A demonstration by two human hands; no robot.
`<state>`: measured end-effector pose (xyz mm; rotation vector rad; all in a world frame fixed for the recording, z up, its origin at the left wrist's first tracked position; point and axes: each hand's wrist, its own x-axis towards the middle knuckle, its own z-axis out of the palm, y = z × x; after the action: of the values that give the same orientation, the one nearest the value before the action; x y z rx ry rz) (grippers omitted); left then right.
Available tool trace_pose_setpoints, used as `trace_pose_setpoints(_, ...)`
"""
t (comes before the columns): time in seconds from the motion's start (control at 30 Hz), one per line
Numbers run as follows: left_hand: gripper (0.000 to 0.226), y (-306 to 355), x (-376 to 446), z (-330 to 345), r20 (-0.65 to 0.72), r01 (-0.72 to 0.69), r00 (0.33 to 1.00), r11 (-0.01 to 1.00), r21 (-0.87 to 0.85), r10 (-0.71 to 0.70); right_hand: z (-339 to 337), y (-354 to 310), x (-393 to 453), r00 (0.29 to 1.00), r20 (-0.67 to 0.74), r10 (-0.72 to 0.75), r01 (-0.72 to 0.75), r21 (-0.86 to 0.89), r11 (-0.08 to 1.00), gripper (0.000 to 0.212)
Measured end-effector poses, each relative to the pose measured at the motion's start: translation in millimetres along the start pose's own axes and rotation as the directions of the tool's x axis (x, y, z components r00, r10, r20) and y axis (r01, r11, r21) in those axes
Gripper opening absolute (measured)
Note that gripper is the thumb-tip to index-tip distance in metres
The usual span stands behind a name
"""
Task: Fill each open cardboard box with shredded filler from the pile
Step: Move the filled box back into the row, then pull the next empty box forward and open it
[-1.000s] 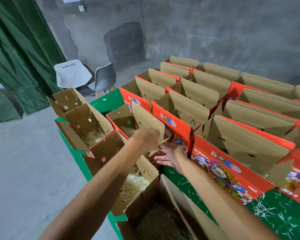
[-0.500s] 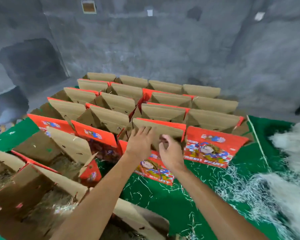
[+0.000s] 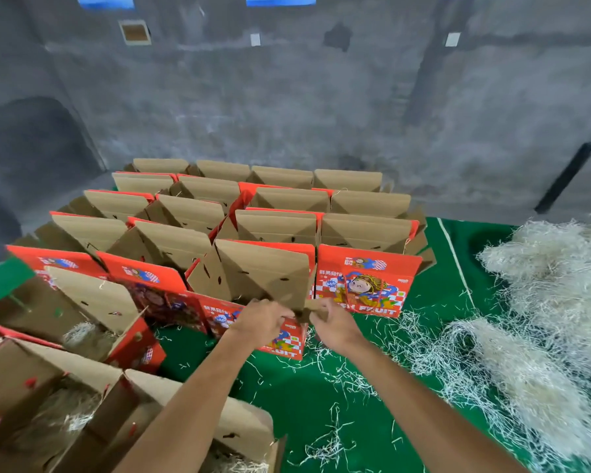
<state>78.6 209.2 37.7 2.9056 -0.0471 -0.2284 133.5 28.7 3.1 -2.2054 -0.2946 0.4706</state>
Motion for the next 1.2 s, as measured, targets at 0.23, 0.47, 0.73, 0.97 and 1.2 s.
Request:
trace_pose_setpoints(0.23, 0.040, 88.4, -20.6, 6.1, -0.027, -0.119, 0.992, 0.988, 0.102, 0.123, -32.8, 36.3, -23.5, 0.996, -0.078, 0.045, -0.047, -0.017, 0.999, 0.023)
trace_pose_setpoints(0.47, 0.022, 208.2, -16.1, 46.3, -0.034, -0.214, 0.976, 0.974, 0.080, 0.217, -105.7, 121.6, -68.8, 0.963, -0.236, 0.127, -0.145, -0.060, 0.988, 0.016)
trace_pose_setpoints(0.73, 0.021, 314.3, -8.7, 84.4, -0.019, -0.299, 0.954, 0.954, 0.019, 0.300, -175.8, 197.0, -125.9, 0.901, -0.394, 0.180, -0.124, 0.162, 0.979, 0.018)
trace_pose_setpoints(0.97, 0.022, 365.7, -18.8, 122.1, -0.143, -0.301, 0.937, 0.945, 0.130, 0.319, -204.6, 230.0, -149.0, 0.935, -0.354, 0.041, 0.002, 0.120, 0.993, 0.028)
trace_pose_setpoints(1.2, 0.061, 346.9, -10.0, 145.4, 0.062, -0.278, 0.960, 0.952, 0.127, 0.272, -196.0, 242.2, -145.9, 0.958, -0.285, 0.040, -0.037, 0.015, 0.999, 0.043)
